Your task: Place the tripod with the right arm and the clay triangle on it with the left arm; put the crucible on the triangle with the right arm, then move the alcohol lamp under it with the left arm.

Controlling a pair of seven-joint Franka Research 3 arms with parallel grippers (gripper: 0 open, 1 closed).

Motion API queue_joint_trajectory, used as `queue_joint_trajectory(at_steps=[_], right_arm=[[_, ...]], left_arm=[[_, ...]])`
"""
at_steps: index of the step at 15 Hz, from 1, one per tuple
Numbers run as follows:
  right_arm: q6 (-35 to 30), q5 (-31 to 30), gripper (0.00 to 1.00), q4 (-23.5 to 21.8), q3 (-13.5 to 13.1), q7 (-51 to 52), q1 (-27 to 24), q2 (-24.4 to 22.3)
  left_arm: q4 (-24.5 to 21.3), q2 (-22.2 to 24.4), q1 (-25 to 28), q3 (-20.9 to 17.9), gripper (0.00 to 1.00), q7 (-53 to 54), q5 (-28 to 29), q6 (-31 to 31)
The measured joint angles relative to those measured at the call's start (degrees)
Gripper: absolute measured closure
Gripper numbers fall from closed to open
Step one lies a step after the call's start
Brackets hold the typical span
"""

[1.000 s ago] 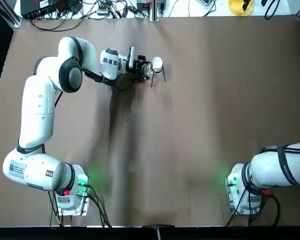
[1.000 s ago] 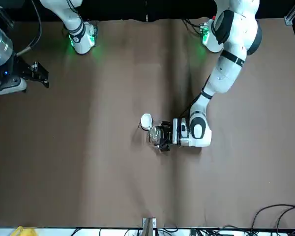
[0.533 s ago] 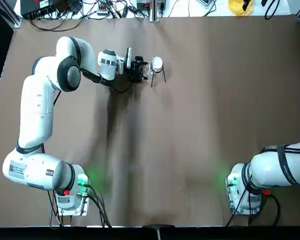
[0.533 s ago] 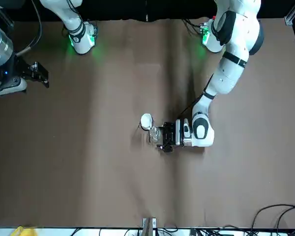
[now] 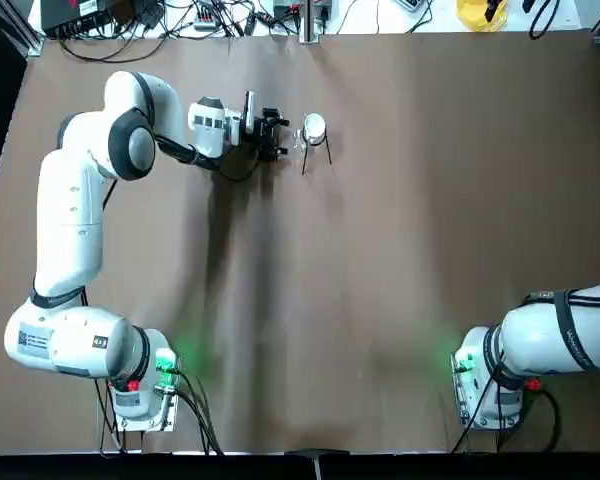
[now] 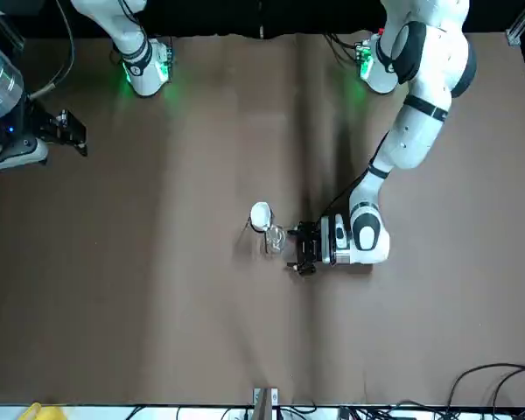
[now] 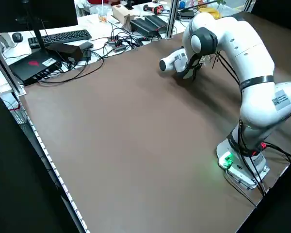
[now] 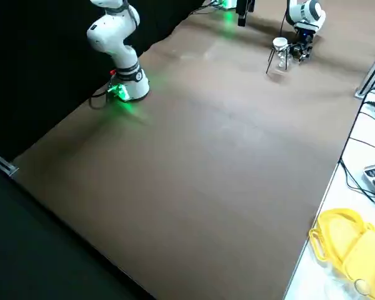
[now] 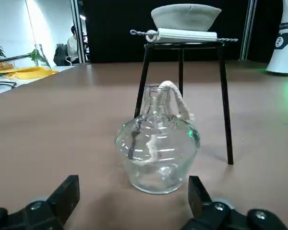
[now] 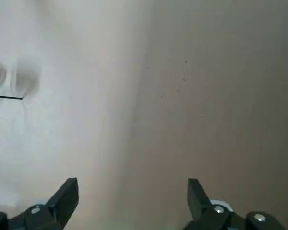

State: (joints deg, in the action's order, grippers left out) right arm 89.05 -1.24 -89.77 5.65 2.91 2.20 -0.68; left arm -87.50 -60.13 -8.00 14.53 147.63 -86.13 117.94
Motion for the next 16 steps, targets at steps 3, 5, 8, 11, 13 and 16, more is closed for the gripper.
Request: queue_joint_trajectory(at_steps=[3, 5, 8, 11, 13, 16], right_arm=[[0.00, 0.00, 0.00, -0.03, 0.00, 0.01, 0.00, 0.00], [0.00, 0.00, 0.00, -0.07, -0.01, 0.02, 0.00, 0.00], [0.00, 0.00, 0.00, -0.09, -0.04, 0.03, 0.00, 0.00], [0.00, 0.00, 0.00, -0.10, -0.04, 0.04, 0.00, 0.00], [0.00, 0.00, 0.00, -0.13, -0.05, 0.04, 0.00, 0.00], [-0.01, 0.00, 0.00, -0.17, -0.07, 0.04, 0.00, 0.00]], left_arm=[[-0.01, 0.01, -0.03, 0.05, 0.00, 0.00, 0.00, 0.00], [-0.01, 0.02, -0.02, 0.07, 0.00, -0.07, -0.02, 0.00], [-0.03, 0.25, 1.05, 0.22, 0.00, -0.72, -0.14, -0.97], [-0.29, 0.74, 1.32, 0.32, 0.07, -1.49, -0.14, -1.22], [-0.46, 0.83, 1.08, 0.51, 0.22, -1.55, -0.14, -1.24], [-0.77, 0.83, 0.45, 0.60, 0.29, -1.57, -0.14, -1.24]])
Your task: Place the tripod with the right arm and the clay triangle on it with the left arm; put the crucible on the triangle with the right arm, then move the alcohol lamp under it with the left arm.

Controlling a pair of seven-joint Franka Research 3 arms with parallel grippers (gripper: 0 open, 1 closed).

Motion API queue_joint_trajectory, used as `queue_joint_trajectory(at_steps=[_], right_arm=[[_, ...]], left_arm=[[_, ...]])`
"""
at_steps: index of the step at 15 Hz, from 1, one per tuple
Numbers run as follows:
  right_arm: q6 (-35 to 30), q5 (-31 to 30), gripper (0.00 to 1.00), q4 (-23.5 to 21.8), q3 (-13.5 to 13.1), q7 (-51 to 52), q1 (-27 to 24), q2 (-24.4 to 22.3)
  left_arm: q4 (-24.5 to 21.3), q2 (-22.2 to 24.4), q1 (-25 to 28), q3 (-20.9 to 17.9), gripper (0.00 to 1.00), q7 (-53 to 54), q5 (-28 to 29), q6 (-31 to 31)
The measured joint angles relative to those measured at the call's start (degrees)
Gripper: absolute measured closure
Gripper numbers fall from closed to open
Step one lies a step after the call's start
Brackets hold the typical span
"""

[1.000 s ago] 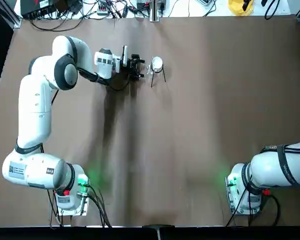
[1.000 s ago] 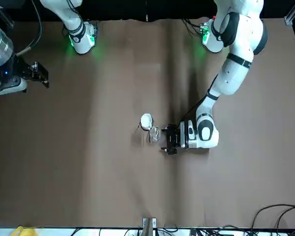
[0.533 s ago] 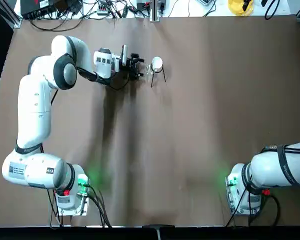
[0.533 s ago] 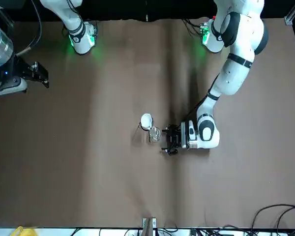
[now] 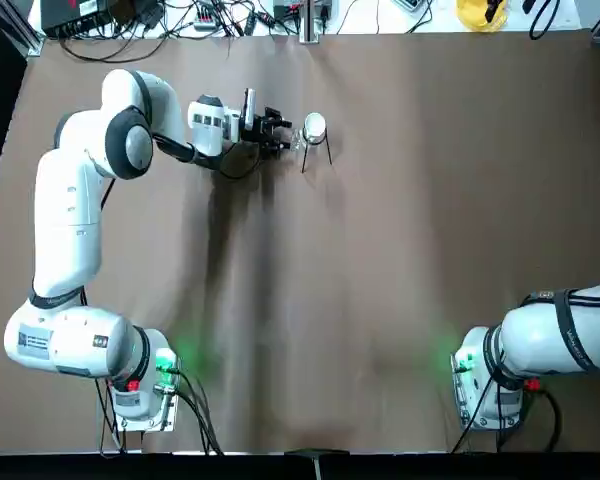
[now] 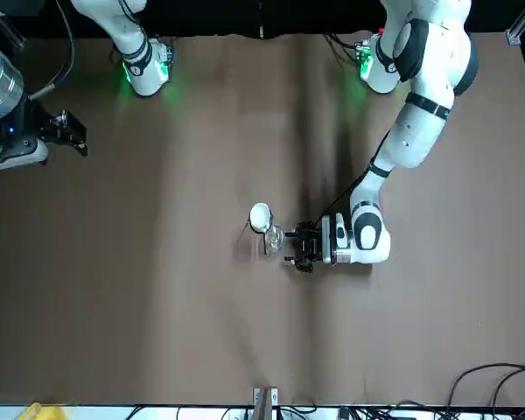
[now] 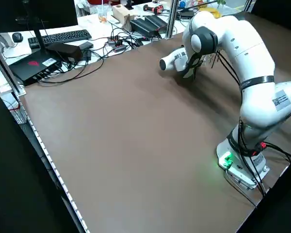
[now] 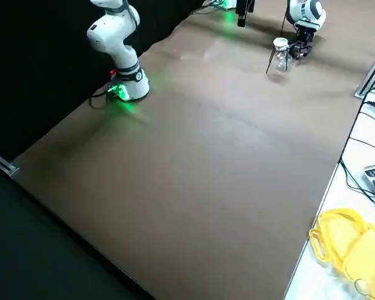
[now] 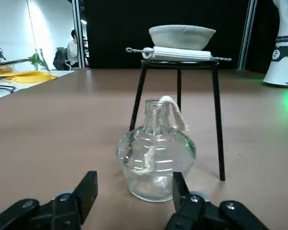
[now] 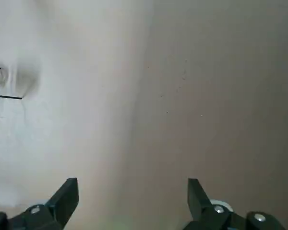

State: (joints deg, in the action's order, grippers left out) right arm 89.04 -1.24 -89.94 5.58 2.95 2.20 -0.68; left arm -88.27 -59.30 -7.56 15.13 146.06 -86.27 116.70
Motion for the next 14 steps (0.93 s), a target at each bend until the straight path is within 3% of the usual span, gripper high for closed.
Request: queue_joint_trajectory(at_steps=[14], right_arm=[[0.00, 0.00, 0.00, -0.40, -0.07, 0.03, -0.01, 0.00]], left_arm=[[-0.68, 0.00, -2.28, 0.17, 0.29, -0.04, -1.37, 0.00]])
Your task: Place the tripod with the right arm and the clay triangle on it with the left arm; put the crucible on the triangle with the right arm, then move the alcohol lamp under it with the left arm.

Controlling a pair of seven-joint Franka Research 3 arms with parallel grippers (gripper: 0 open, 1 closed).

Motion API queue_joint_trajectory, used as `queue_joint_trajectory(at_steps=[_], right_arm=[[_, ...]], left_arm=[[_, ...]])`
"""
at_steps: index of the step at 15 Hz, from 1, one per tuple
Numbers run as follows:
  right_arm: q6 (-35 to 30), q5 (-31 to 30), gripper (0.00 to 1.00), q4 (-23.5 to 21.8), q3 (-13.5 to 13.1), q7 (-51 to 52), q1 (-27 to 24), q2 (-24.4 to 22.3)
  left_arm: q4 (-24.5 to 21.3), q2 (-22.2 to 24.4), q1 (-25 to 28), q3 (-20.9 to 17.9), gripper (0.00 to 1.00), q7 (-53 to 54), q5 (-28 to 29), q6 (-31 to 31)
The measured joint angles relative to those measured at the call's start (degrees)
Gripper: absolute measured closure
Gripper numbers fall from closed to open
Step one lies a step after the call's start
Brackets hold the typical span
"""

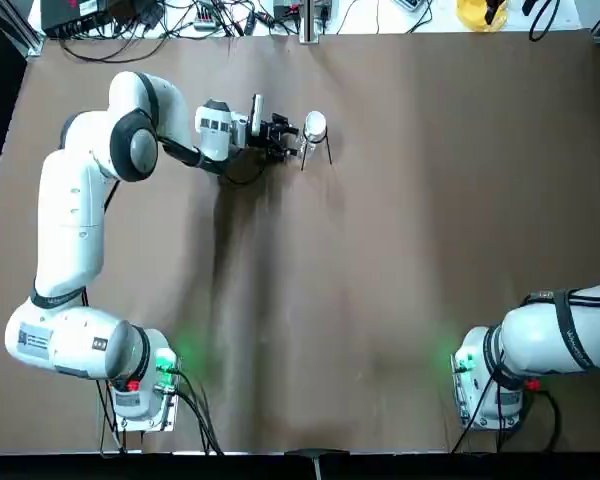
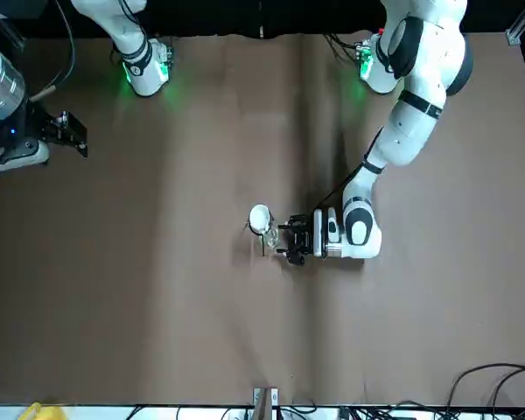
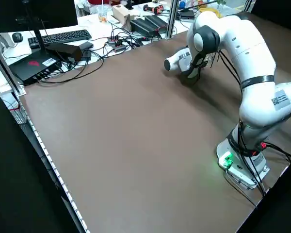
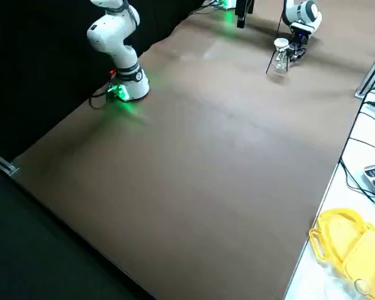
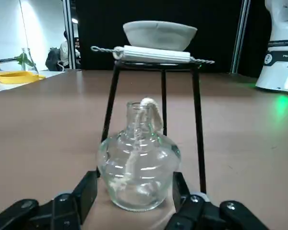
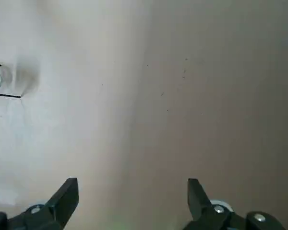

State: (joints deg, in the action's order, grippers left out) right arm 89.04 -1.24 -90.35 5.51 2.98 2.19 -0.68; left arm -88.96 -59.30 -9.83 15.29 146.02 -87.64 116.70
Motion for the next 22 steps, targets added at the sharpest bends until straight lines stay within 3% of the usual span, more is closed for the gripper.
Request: queue_joint_trajectory(at_steps=[22], right_arm=[[0.00, 0.00, 0.00, -0.06, -0.13, 0.02, -0.02, 0.00]], left_arm=[[-0.33, 0.00, -2.62, 0.01, 0.28, -0.01, -0.25, 0.01]])
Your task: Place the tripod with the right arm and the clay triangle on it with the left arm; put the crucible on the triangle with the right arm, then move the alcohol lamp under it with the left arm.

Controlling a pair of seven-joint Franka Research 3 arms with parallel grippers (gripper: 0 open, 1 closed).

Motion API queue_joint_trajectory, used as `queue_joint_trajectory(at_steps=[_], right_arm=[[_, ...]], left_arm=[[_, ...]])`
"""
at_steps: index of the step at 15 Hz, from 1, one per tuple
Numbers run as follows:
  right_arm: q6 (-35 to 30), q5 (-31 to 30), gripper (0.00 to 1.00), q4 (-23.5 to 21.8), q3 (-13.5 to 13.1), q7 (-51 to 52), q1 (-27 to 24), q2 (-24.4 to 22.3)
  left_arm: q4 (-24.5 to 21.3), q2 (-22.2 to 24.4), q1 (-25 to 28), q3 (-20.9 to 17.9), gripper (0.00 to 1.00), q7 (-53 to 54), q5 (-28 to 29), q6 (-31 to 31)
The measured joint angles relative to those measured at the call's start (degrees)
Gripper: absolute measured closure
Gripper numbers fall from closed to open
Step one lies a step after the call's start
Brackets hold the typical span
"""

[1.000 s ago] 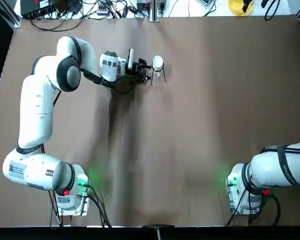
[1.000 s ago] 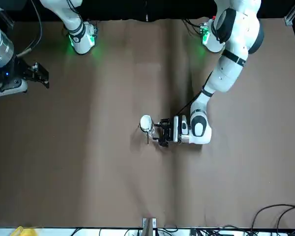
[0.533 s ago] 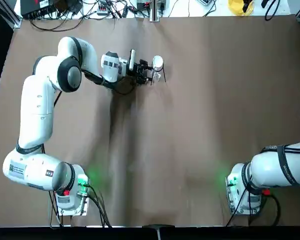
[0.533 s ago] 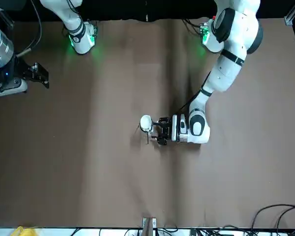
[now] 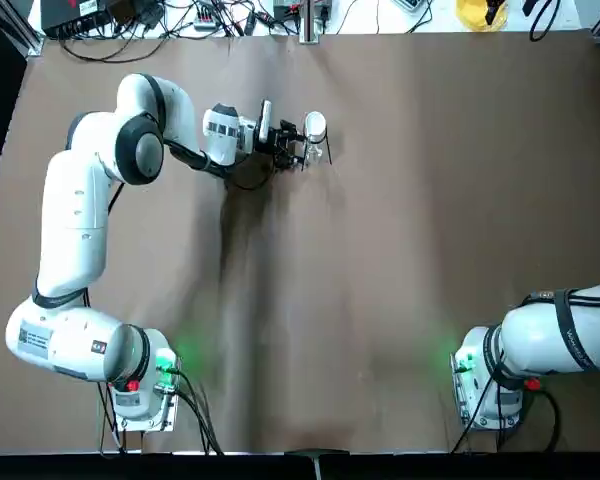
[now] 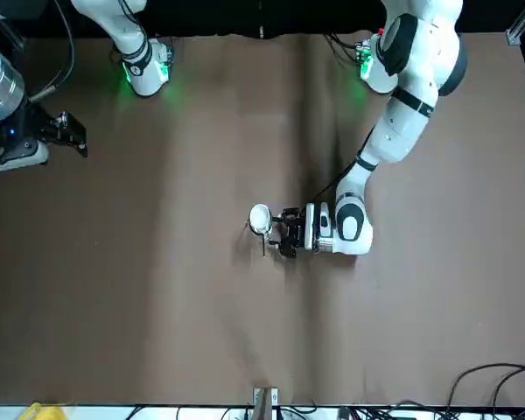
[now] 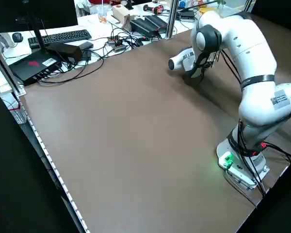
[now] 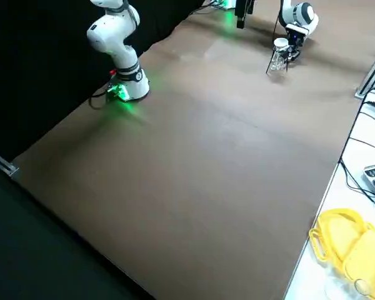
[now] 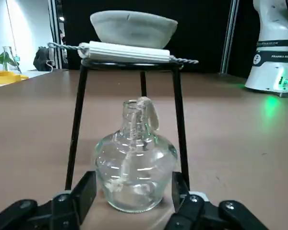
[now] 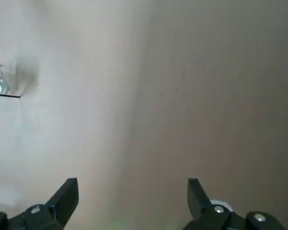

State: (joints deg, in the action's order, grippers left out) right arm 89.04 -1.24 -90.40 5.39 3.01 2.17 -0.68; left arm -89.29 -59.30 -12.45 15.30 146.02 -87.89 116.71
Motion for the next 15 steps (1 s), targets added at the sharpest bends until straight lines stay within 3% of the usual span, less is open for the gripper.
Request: queue_joint_trajectory(at_steps=[15], right_arm=[[0.09, 1.58, 0.00, 0.00, -0.59, -0.03, -1.44, -0.27]], left_arm=[[-0.02, 0.00, -0.36, 0.00, 0.28, 0.00, 0.00, -0.62]])
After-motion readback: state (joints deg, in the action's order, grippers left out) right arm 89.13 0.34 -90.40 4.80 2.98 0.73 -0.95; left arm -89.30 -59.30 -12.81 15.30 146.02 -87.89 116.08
